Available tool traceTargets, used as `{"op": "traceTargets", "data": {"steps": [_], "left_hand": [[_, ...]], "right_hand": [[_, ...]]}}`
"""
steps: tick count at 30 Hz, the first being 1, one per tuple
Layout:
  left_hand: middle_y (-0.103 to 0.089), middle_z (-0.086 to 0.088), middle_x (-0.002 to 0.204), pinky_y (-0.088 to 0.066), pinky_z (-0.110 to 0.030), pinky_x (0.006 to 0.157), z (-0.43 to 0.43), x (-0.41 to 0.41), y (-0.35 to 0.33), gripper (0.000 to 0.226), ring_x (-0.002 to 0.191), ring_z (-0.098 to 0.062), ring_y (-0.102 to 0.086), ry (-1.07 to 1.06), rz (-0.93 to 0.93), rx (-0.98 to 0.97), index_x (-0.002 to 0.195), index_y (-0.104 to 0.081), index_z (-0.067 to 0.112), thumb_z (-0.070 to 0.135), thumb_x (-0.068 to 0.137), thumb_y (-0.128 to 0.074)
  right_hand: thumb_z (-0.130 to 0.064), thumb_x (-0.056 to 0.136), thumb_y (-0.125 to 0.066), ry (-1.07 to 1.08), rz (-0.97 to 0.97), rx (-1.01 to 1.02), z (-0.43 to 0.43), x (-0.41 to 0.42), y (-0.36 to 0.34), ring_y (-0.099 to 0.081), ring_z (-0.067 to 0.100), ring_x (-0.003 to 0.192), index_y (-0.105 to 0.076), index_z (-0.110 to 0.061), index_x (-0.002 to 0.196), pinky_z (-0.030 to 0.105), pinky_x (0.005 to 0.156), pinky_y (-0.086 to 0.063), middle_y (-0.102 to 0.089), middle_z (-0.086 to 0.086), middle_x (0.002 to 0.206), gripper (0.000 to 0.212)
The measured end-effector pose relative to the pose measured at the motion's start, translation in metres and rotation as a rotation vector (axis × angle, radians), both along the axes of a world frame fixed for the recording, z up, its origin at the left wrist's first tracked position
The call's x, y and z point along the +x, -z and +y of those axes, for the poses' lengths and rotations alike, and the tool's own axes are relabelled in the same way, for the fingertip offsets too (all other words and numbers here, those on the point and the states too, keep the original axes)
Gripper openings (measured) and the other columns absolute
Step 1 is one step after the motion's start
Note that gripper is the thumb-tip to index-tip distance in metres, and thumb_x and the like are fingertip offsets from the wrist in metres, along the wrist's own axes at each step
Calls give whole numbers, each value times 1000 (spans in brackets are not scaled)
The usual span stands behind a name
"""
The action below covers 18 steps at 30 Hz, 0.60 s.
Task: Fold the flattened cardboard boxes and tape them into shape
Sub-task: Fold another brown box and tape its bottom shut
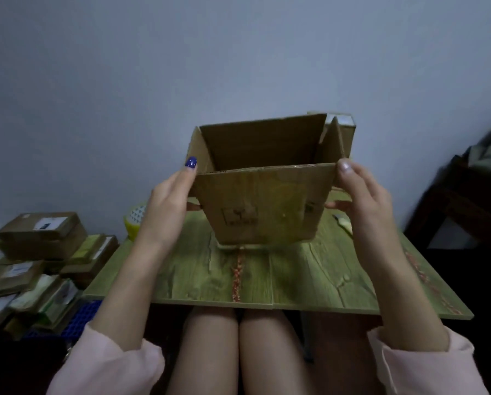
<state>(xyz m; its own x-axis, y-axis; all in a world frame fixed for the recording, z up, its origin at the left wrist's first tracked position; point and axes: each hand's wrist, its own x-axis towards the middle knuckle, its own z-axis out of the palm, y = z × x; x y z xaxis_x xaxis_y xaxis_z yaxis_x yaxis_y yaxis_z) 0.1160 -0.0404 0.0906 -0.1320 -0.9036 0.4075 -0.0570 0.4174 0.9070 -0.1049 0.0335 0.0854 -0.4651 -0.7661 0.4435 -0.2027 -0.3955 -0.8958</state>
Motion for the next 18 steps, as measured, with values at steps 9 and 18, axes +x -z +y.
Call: {"op": "traceTargets", "data": {"steps": [9, 18], "left_hand": [[-69, 18, 70, -50, -23, 64, -12, -10, -1, 38, 72, 5, -61, -31, -100, 0, 79, -65, 32, 46, 97, -35], [-66, 8, 80, -45, -14, 54, -19, -19, -8, 37, 74, 0, -60, -48, -135, -22, 86, -65, 25, 43, 98, -35]], "right_hand": [[-45, 94, -46, 83, -26, 64, -3, -6, -1, -61, 5, 98, -65, -19, 115, 17, 57, -50, -67, -6, 105, 39], [-52, 91, -47, 70, 4, 108, -2, -11, -2, -60, 9, 104, -64, -21, 117, 23, 65, -53, -66, -4, 111, 44]]}}
